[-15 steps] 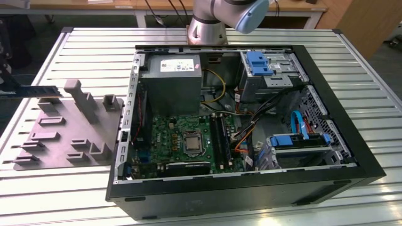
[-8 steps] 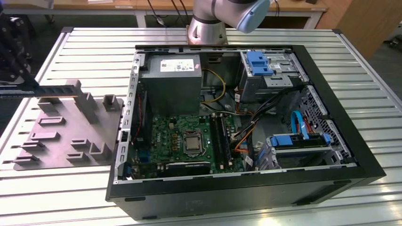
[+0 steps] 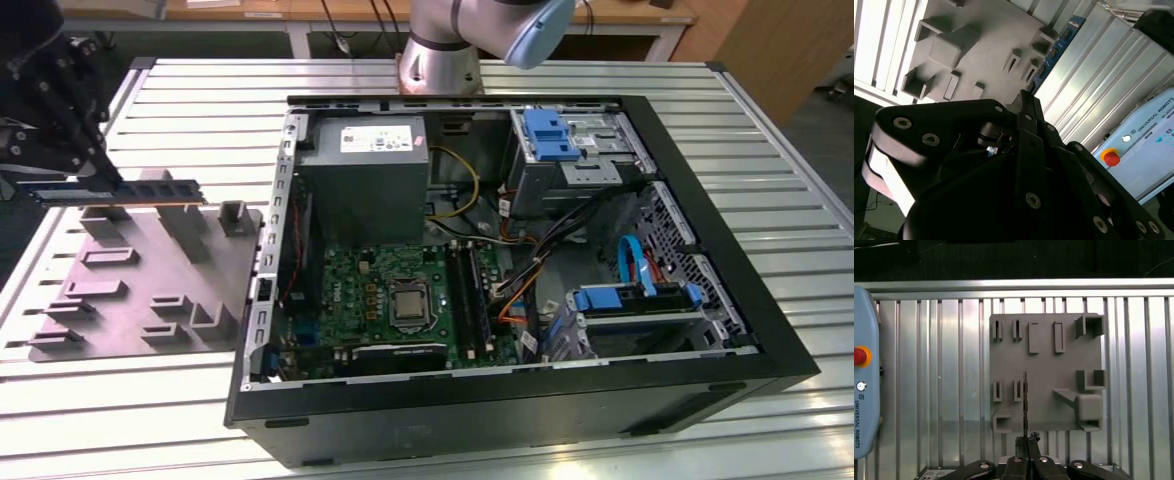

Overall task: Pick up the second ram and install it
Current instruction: 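Pick up the second ram and move it above second insertion slot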

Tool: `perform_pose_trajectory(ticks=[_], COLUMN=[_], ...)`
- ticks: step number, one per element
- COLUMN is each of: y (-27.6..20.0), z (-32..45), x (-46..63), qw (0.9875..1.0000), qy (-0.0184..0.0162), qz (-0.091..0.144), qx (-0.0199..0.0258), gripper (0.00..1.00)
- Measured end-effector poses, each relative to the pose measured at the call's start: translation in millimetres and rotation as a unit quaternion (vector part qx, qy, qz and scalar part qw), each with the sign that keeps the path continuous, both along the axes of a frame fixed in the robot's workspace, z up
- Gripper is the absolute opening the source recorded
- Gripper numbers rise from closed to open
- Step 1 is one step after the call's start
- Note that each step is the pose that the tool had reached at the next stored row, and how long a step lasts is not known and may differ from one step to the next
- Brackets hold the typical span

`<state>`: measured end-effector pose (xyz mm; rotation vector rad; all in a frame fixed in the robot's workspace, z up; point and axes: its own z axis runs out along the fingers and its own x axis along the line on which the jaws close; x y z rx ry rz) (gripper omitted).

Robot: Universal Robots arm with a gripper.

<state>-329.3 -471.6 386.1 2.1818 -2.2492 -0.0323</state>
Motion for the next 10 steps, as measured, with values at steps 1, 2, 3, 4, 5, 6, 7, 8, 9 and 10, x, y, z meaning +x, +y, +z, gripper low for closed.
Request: perform_pose_trajectory(ticks=[1,2,3,4,5,6,7,8,9,10], y=[0.0,0.0,-0.1,0.0,0.0,0.0,-0.1,-0.1,-0.1,-0.1], z=[0.0,0.0,0.0,0.0,0.0,0.0,0.0,0.0,0.0,0.0], x=[3.7,7.7,11.4,15.2,19.1,22.9,26.8,30.7,34.9,38.8], qw=[1.0,1.0,1.0,1.0,1.0,1.0,1.0,1.0,1.0,1.0], qy=[0.0,0.0,0.0,0.0001,0.0001,0.0,0.0,0.0001,0.0001,0.0], qz=[0.0,0.0,0.0,0.0,0.0,0.0,0.0,0.0,0.0,0.0], qx=[0.0,0.0,0.0,0.0,0.0,0.0,0.0,0.0,0.0,0.0], gripper=[0.11,0.11,0.11,0.11,0.11,0.11,0.11,0.11,0.11,0.11])
